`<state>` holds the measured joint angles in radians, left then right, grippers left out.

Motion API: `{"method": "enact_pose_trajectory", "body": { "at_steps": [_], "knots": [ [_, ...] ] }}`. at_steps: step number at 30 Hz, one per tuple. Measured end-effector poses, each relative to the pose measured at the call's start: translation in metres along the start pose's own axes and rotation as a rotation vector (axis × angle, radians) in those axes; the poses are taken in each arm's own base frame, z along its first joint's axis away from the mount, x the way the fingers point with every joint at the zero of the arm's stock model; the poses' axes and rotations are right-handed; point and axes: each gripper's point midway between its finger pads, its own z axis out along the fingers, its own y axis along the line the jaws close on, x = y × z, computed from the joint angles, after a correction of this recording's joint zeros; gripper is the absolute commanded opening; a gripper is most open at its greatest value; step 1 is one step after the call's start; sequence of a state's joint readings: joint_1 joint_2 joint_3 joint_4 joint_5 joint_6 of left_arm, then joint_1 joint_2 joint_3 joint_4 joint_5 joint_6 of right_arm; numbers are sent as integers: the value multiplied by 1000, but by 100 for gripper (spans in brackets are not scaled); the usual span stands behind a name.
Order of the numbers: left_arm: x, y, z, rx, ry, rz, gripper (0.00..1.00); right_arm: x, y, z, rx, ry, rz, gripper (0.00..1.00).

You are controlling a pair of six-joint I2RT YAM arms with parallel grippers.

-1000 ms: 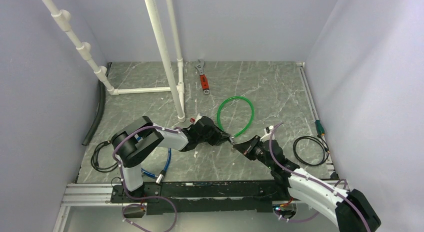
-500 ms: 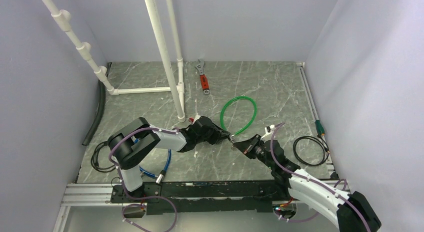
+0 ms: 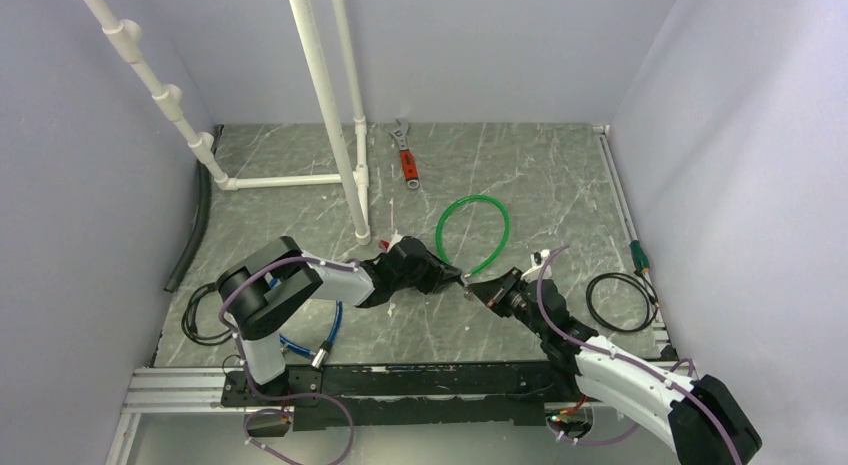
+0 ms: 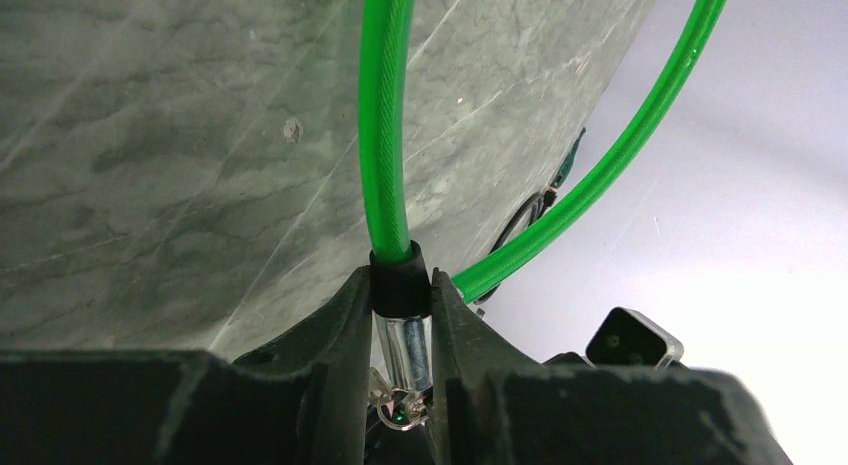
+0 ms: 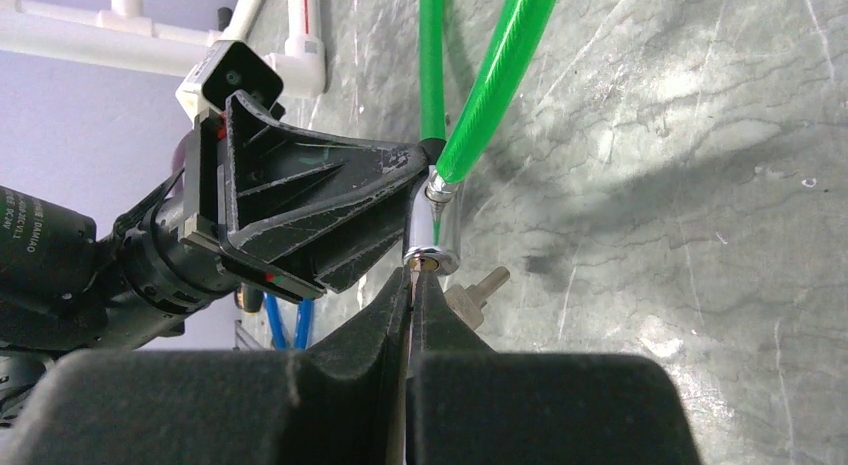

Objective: Unlock with the key

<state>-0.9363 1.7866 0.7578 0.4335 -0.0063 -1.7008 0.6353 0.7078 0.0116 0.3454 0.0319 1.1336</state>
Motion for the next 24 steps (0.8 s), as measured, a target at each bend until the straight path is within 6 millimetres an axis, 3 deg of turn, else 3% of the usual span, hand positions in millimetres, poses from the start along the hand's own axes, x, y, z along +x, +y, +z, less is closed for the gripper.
{"method": "enact_pose_trajectory", "body": {
  "at_steps": [15, 24],
  "knots": [
    [-5, 0, 3, 6, -19, -15, 0, -1, -3, 7, 8, -9, -16, 0],
    [-12, 9, 3, -31, -53, 18, 0, 9, -8, 16, 12, 36, -23, 0]
  ]
}}
